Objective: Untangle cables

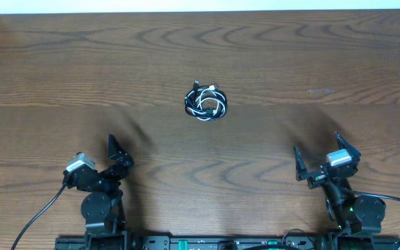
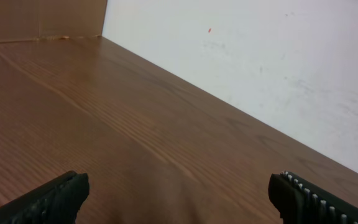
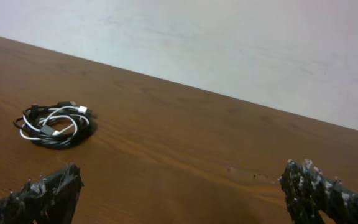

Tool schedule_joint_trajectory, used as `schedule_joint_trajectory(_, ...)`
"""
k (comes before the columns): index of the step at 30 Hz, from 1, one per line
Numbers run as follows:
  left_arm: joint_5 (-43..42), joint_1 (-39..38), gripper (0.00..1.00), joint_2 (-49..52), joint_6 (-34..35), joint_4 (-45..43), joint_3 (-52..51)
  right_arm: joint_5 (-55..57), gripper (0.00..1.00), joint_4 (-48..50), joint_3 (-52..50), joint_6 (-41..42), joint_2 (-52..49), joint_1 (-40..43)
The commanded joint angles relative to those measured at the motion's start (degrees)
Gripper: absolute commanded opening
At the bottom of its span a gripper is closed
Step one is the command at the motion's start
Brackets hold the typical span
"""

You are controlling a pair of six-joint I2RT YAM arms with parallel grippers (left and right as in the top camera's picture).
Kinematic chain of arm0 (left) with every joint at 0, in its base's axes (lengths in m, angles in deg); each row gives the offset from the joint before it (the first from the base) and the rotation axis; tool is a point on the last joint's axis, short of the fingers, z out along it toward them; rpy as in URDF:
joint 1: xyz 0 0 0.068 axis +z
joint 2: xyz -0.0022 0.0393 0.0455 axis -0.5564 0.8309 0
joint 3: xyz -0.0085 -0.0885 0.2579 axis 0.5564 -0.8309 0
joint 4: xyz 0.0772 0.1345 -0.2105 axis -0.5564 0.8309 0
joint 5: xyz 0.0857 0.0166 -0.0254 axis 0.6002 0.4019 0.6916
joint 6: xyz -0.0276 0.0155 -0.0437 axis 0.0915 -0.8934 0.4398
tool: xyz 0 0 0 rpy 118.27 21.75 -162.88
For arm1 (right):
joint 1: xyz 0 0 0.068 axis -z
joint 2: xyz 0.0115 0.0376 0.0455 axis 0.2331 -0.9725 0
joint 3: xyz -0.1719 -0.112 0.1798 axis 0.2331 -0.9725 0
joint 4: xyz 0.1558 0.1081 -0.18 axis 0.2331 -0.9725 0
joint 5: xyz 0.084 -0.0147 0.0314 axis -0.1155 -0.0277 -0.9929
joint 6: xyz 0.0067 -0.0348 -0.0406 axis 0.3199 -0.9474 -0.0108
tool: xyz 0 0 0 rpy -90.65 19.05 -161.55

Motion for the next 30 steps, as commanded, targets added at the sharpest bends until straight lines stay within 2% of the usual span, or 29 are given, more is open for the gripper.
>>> schedule_joint_trajectory(1,-0.33,0.2,0.98,0.17,-1.18,1.92,-1.22,0.09,0.99,-0.28,-0.07,-0.61,0.13,-0.46)
schedule_joint_trajectory(7,-0.68,0.2,0.98,0.2,-1.16,1.92,-1.22,-1.22,0.99,-0.15,-0.07,-0.61,0.13,-0.46)
schedule_joint_trajectory(9,-3.74,0.2,0.98,0.22,-1.46,1.64,-1.22,-1.22,0.99,-0.15,-0.07,-0.61,0.04,-0.46)
schedule_joint_trajectory(14,-10.21,0.2,0.98,1.64,-9.86,2.34,-1.11,-1.22,0.99,-0.13,-0.04,-0.57,-0.09,-0.46)
schedule_joint_trajectory(19,-10.19,0.2,0.98,4.28,-11.21,2.34,1.95,-1.22,0.99,-0.15,0.87,1.18,-0.37,-0.44)
schedule_joint_trajectory(23,-10.36,0.2,0.98,8.68,-11.69,2.4,5.49,-1.22,0.99,-0.13,2.29,1.16,-1.79,-0.44)
schedule_joint_trajectory(30,-16.5,0.2,0.98,21.9,-11.98,2.91,14.62,-3.63,0.99,-0.17,6.86,1.16,-8.52,-0.44)
